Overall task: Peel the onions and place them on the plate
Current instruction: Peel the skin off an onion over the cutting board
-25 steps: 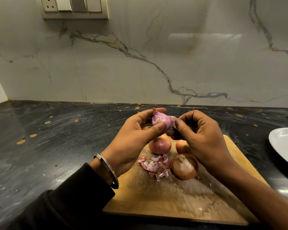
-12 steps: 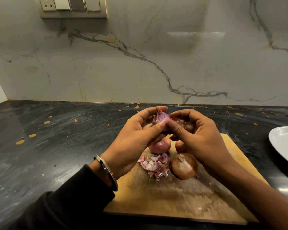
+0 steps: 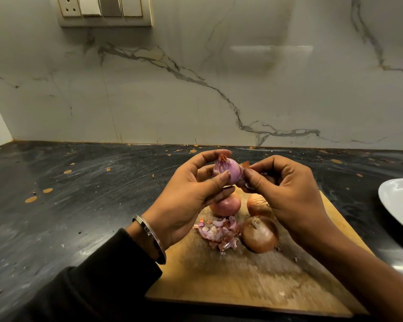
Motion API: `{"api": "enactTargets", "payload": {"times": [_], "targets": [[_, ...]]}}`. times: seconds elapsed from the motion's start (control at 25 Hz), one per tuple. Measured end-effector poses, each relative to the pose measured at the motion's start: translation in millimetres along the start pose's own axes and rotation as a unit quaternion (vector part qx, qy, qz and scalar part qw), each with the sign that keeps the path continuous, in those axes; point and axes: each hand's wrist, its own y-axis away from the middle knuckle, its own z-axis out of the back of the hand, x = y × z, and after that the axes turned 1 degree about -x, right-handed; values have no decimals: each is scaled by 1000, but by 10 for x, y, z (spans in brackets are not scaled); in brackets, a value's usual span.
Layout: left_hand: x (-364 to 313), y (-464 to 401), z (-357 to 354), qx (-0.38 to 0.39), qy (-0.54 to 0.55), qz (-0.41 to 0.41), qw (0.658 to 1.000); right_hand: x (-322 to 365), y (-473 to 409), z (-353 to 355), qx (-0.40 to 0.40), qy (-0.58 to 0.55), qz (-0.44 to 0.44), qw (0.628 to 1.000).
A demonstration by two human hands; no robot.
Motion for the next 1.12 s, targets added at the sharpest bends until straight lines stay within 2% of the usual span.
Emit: {"api": "enactTargets", "payload": {"times": [0.28,0.64,0.92,1.12], "targets": [[0,-11,0,9,-1,-2,1000,-5,0,-7,-2,3,-6,1000],[-16,-14,-1,38,65,20,997,-68,-45,35,-3,-29,-32,999],[20,-21,8,11,38,16,999,1,-15,15,41,-22,-63,997],[29,-2,2,9,-41,-4,999,7,6,-6,47,5,-57,997]]}}
